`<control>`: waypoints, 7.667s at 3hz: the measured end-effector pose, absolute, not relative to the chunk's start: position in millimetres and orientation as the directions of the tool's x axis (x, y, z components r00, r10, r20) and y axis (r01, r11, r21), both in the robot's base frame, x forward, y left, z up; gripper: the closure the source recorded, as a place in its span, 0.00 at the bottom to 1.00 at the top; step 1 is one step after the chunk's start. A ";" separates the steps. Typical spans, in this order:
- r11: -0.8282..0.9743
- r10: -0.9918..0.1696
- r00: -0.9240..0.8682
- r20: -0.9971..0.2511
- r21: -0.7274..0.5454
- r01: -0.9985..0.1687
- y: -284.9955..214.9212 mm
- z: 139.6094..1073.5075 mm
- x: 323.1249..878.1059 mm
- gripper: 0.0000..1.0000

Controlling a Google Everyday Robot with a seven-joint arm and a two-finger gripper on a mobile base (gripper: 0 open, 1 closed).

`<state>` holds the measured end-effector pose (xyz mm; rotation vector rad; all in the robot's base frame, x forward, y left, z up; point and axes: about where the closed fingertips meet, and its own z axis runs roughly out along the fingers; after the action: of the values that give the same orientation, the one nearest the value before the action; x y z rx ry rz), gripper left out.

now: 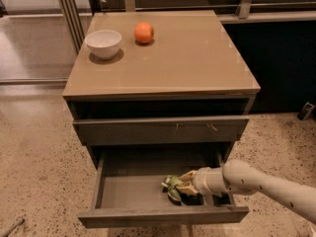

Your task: Pick green jalapeno chip bag from middle drawer and place on counter

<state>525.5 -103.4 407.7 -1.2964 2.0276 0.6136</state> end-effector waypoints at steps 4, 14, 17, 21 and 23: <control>0.252 -0.603 -0.190 -0.775 0.041 -0.967 -75.2 471.8 502.6 1.00; 0.352 -0.495 0.121 -0.861 -0.326 -0.877 -96.6 995.9 540.1 1.00; 0.427 -0.670 0.053 -0.740 -0.442 -0.789 -134.3 979.3 635.9 1.00; 0.410 -0.663 0.098 -0.742 -0.470 -0.782 -131.3 896.1 717.9 1.00; 0.409 -0.663 0.099 -0.742 -0.470 -0.782 -131.2 894.6 719.1 0.58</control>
Offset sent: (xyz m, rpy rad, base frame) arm 0.0000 0.0000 0.0000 0.0000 0.0000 0.0000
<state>719.1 -131.2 894.6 -1.3026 1.6113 0.1420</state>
